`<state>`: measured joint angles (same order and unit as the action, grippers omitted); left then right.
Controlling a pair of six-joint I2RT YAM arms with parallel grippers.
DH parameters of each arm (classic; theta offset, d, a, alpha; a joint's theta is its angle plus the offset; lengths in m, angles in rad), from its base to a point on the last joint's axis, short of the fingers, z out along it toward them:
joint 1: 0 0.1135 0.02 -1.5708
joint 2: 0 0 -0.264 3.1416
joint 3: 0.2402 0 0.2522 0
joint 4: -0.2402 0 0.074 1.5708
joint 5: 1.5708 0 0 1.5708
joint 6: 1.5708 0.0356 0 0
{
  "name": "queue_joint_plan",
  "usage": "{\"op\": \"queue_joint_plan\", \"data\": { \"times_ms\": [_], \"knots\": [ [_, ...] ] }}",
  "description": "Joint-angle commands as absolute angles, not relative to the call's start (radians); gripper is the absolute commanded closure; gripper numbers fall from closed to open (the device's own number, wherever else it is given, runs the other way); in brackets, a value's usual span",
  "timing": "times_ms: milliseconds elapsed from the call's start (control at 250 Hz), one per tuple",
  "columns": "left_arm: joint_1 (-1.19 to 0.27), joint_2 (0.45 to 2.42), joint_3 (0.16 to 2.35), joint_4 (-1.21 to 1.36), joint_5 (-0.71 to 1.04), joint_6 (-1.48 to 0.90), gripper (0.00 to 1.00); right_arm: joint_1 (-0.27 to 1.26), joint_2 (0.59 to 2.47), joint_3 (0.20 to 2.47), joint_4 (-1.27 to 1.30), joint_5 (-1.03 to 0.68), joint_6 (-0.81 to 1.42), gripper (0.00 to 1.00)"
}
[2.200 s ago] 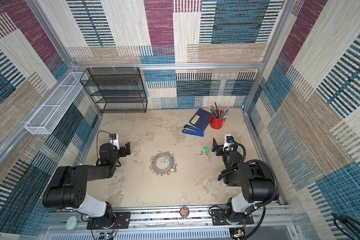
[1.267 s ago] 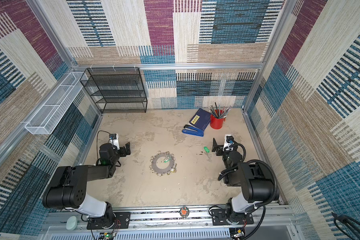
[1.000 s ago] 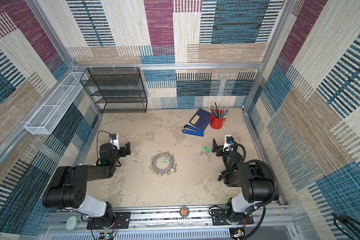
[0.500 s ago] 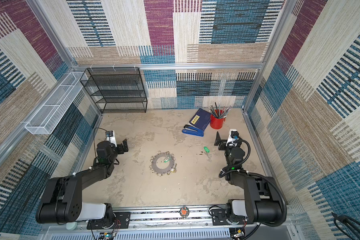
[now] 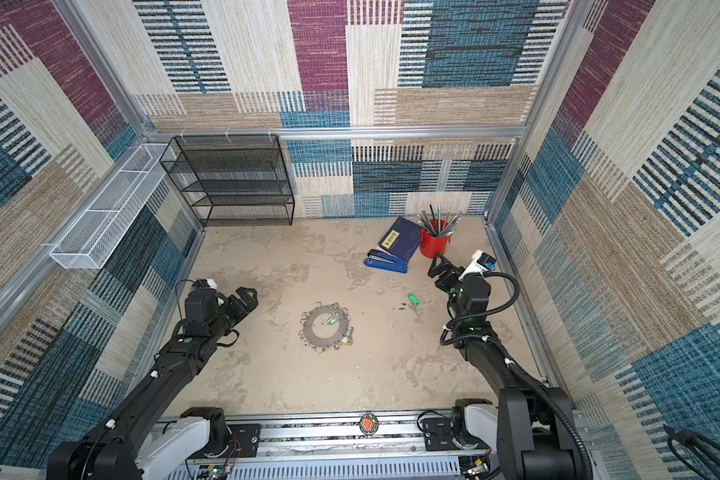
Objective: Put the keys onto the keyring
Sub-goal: 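Move both grippers forward toward the silver ring plate with keyrings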
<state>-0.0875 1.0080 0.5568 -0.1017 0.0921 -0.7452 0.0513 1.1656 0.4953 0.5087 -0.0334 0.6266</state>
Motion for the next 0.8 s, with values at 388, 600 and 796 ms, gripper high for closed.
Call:
{"op": "queue_joint_plan", "data": {
  "times_ms": [388,600,796],
  "knots": [
    [-0.412,1.135,0.621,-0.414,0.254,-0.825,0.35,0.436,1.376,0.616,0.351,-0.243,0.477,0.00],
    [-0.459,1.259,0.594,-0.265,0.316,-0.864,0.53,0.479,1.408,0.582,0.432,-0.279,0.472,0.00],
    [-0.478,1.337,0.596,-0.207,0.295,-0.884,0.62,0.483,1.425,0.570,0.468,-0.320,0.478,0.00]
  ]
}}
